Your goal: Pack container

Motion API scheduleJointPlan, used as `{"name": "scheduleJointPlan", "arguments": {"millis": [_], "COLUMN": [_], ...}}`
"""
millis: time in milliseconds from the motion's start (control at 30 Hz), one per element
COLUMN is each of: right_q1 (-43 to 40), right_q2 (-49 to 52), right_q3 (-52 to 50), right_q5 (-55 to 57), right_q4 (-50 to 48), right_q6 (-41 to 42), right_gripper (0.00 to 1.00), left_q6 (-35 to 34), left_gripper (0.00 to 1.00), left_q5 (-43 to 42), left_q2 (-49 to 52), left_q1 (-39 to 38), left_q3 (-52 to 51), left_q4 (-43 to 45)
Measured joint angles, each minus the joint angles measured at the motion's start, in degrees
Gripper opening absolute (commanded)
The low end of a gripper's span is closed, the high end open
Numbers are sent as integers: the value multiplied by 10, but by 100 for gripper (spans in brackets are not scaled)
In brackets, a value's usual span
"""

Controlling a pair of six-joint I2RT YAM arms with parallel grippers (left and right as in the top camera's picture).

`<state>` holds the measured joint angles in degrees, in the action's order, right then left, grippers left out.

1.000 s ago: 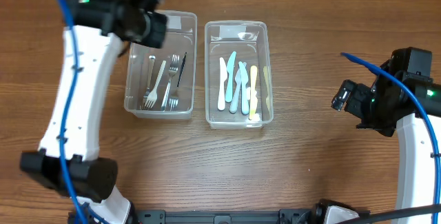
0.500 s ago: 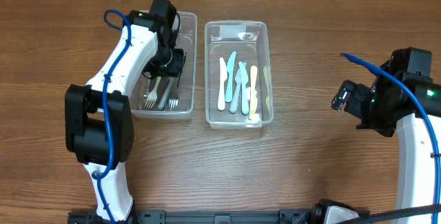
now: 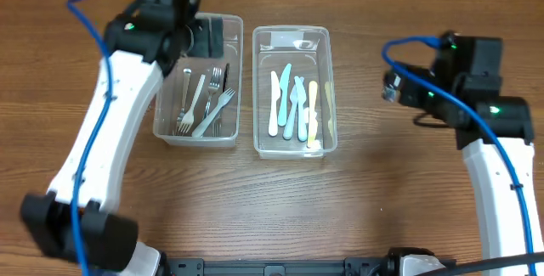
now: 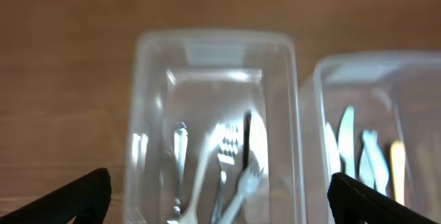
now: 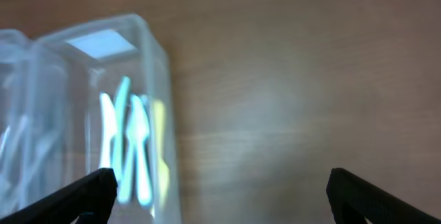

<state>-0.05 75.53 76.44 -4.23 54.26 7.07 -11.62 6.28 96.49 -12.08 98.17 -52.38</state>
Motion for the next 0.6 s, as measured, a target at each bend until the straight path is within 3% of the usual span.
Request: {"name": "scheduleJointPlan", "arguments": {"millis": [100, 200, 433, 600], "right_q1": [8, 7, 5, 5], "right_q2": [15, 17, 10, -77], "right_q3": [0, 0, -1, -36], "right_q5": [1, 3, 67, 88], "right_q4": [-104, -153, -62, -45], "right_q6": [-5, -17, -37, -25], "right_gripper": [100, 100, 100, 100], "left_q6": [0, 38, 62, 62], "left_gripper": [100, 100, 100, 100], "left_q5": [48, 73, 96, 96], "left_q2": [-18, -18, -36, -171], "left_q1": [16, 41, 69, 68], "left_q3": [4, 5, -7, -100], "left_q4": [90, 106, 41, 62]}}
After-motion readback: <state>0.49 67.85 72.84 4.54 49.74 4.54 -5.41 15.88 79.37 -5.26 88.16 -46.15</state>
